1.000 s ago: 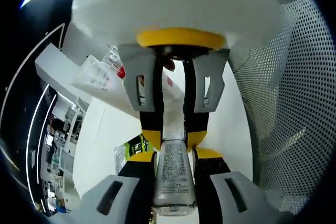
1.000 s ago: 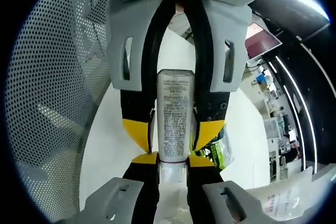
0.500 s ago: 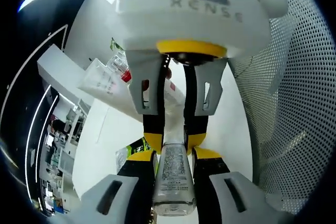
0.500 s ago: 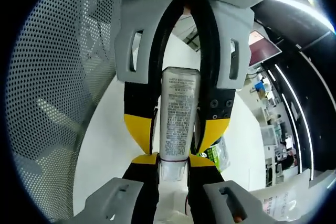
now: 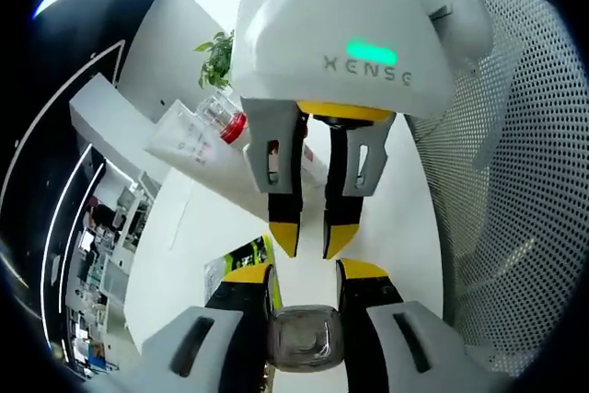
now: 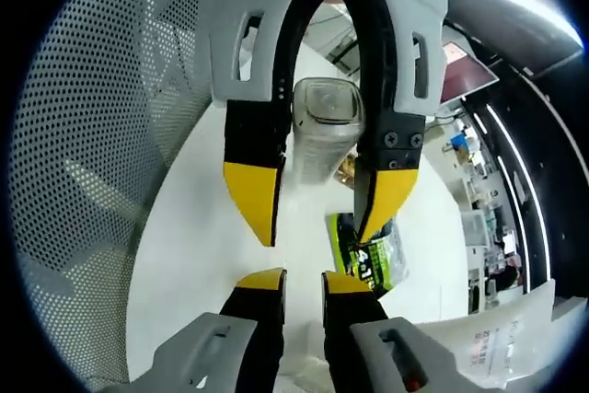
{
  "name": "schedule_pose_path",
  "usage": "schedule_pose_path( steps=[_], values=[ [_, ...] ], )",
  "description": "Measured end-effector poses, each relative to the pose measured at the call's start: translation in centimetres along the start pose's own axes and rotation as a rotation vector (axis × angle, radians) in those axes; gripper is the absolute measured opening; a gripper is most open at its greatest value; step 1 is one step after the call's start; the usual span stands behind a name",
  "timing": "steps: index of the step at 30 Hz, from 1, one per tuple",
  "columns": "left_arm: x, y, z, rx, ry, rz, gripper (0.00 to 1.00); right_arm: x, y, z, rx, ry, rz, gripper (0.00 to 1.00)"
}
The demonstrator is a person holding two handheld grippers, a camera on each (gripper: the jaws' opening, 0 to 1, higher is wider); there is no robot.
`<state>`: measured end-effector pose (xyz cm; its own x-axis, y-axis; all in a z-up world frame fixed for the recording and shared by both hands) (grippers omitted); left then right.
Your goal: Arrange the skincare products in the storage area until every visible bottle or jar stands upright without overlapping.
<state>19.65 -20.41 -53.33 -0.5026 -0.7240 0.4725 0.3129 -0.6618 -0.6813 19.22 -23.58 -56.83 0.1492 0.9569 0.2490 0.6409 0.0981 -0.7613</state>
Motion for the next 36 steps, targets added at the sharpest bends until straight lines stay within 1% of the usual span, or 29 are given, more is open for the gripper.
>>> schedule_pose_path(
  steps=[2,4,6,12,14,19,21,23,24,25,26,29,30,31,32,33,34,35,36],
  values=[
    [0.0,-0.1,0.3,0.014,-0.011,-0.004,0.27,0.0,0.0,0.1,0.01,0.015,-0.002,0.06],
    [0.0,-0.3,0.8,0.021,-0.046,-0.013,0.27,0.1,0.0,0.2,0.031,0.058,-0.018,0.07],
    [-0.2,-0.4,1.2,0.029,-0.064,-0.016,0.27,0.2,0.0,0.2,0.046,0.088,-0.022,0.08],
    [-0.1,-0.7,1.9,0.034,-0.123,-0.028,0.27,0.3,0.1,0.6,0.084,0.141,-0.039,0.12],
    [0.0,-0.8,2.2,0.035,-0.148,-0.035,0.27,0.4,0.1,0.6,0.097,0.176,-0.053,0.13],
    [0.3,-1.3,3.3,0.034,-0.214,-0.056,0.27,1.2,-0.5,0.0,0.106,0.272,-0.108,0.16],
    [0.3,-1.5,4.1,0.042,-0.228,-0.054,0.27,1.8,-0.7,-0.1,0.119,0.317,-0.146,0.19],
    [0.2,-1.9,5.1,0.048,-0.243,-0.057,0.27,2.1,-0.8,-0.3,0.119,0.344,-0.171,0.23],
    [0.2,-2.1,5.5,0.049,-0.248,-0.061,0.27,2.5,-1.1,-0.7,0.114,0.38,-0.201,0.25],
    [0.3,-2.3,5.8,0.047,-0.255,-0.065,0.27,2.7,-1.2,-0.8,0.113,0.389,-0.21,0.27],
    [1.0,-2.6,6.1,0.046,-0.263,-0.072,0.27,3.1,-1.4,-1.3,0.104,0.414,-0.24,0.29],
    [1.6,-3.2,7.2,0.037,-0.284,-0.11,0.27,4.0,-2.2,-2.3,0.084,0.482,-0.305,0.35],
    [2.1,-3.3,7.3,0.036,-0.287,-0.119,0.27,4.2,-2.4,-2.6,0.074,0.499,-0.327,0.37],
    [2.6,-3.6,7.6,0.035,-0.295,-0.131,0.27,4.5,-2.7,-3.2,0.051,0.525,-0.359,0.4],
    [3.1,-3.8,7.6,0.032,-0.3,-0.147,0.27,4.6,-2.9,-3.6,0.037,0.536,-0.375,0.42],
    [3.6,-4.1,7.7,0.029,-0.308,-0.159,0.27,4.8,-3.3,-4.3,0.002,0.547,-0.399,0.43],
    [4.0,-4.3,7.7,0.024,-0.313,-0.172,0.27,4.8,-3.5,-4.7,-0.022,0.548,-0.409,0.44],
    [4.4,-4.6,7.6,0.018,-0.314,-0.188,0.27,4.8,-3.8,-5.3,-0.062,0.539,-0.427,0.45],
    [4.6,-4.6,7.6,0.013,-0.317,-0.203,0.27,4.8,-4.0,-5.6,-0.075,0.543,-0.439,0.46]
  ],
)
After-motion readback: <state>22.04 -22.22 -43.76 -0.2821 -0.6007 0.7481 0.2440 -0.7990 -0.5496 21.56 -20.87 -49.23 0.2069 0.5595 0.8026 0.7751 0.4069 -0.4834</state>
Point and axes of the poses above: the point that each gripper's makers call its tool centre point, and the gripper's own axes: y roughly forward along the fingers, z roughly to its left, x roughly out of its top, the point moved 2 cm from there along -y, roughly backward along the fingers, and after that the axes turned 9 degrees about z, right-handed, at the moved point
